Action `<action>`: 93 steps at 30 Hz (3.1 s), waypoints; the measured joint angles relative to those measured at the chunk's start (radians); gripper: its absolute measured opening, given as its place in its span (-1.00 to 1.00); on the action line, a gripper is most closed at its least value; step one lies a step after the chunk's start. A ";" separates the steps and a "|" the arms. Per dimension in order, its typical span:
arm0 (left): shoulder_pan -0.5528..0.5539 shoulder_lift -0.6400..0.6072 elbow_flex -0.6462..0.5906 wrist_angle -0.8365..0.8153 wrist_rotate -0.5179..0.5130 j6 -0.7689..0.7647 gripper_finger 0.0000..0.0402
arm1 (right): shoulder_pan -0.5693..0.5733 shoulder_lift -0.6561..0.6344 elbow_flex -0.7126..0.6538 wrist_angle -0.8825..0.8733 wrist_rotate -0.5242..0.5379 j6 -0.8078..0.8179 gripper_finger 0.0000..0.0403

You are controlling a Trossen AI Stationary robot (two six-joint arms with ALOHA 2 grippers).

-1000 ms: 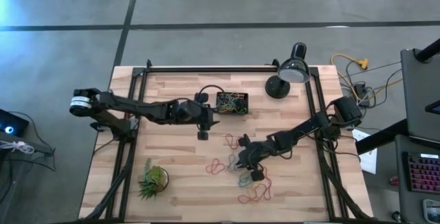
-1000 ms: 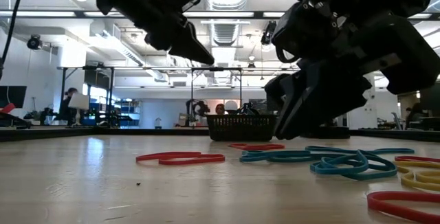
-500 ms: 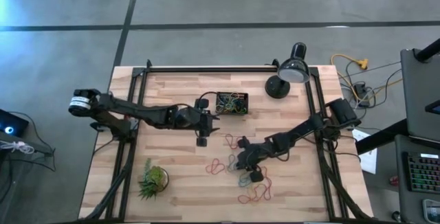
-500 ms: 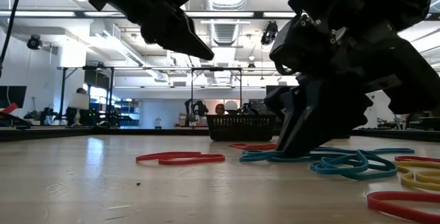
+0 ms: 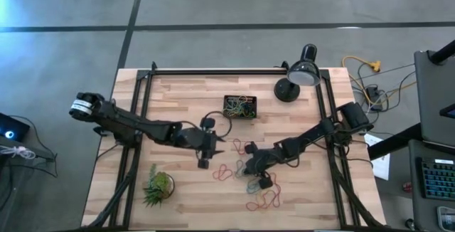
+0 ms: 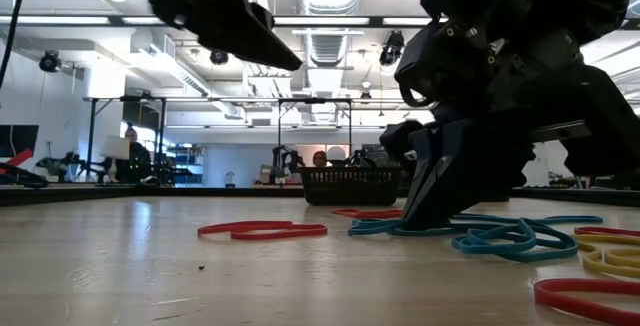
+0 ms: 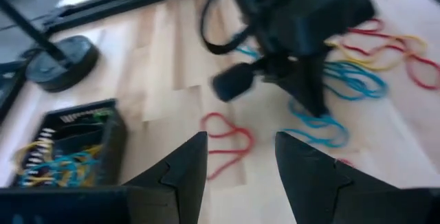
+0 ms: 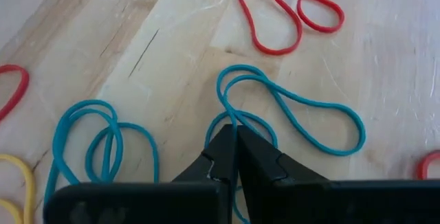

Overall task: Pick and place rubber bands into bin
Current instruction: Put the blue rubber band into the basket, then put the red rubber band into the basket

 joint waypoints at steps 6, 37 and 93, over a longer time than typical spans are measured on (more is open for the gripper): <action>-0.061 -0.001 -0.048 0.000 0.001 -0.043 -0.22 | -0.001 -0.077 -0.004 -0.020 0.047 -0.038 -0.96; -0.099 0.141 -0.120 0.274 0.218 -0.106 -0.22 | -0.304 -0.475 -0.001 -0.037 0.396 -0.442 -0.96; -0.098 0.164 -0.120 0.199 0.224 -0.061 -0.22 | -0.596 -0.122 0.340 -0.547 -0.005 -0.243 -0.19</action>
